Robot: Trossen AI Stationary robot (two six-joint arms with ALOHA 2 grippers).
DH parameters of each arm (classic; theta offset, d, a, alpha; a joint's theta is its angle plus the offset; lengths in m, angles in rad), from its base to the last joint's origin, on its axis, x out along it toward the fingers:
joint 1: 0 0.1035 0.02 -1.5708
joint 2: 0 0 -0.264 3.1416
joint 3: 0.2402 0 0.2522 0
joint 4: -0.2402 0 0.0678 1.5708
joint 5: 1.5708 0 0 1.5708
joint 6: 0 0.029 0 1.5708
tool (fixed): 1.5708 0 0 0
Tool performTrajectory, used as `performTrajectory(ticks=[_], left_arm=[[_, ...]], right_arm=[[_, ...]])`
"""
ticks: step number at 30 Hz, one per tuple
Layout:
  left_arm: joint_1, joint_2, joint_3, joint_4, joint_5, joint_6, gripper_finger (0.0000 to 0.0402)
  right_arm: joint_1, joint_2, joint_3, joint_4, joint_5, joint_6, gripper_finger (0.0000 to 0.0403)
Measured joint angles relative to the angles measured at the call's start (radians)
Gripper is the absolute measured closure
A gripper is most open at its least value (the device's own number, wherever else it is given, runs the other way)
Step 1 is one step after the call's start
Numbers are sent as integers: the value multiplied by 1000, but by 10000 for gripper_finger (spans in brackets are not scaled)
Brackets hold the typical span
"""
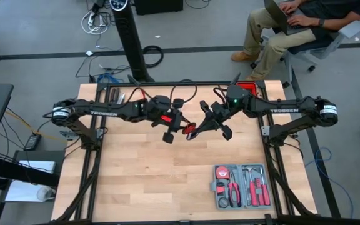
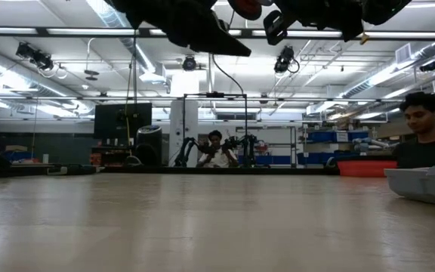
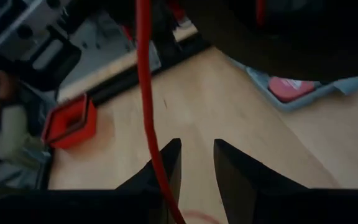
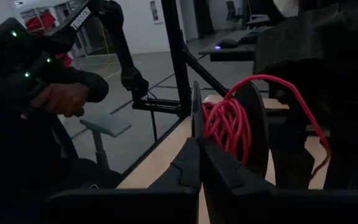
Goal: Coil cords
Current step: Coil the wire
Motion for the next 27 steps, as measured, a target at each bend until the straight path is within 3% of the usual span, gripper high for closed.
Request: performTrajectory(ticks=[9,19,27], left_arm=[[0,0,107,-270,-46,6,303],[0,-5,226,-451,-126,42,303],[0,-17,323,-608,-114,41,312]], right_arm=[[-1,-9,0,-3,-2,10,401],[-1,-26,1,-21,-1,1,401],[-9,-37,1,-51,22,10,401]])
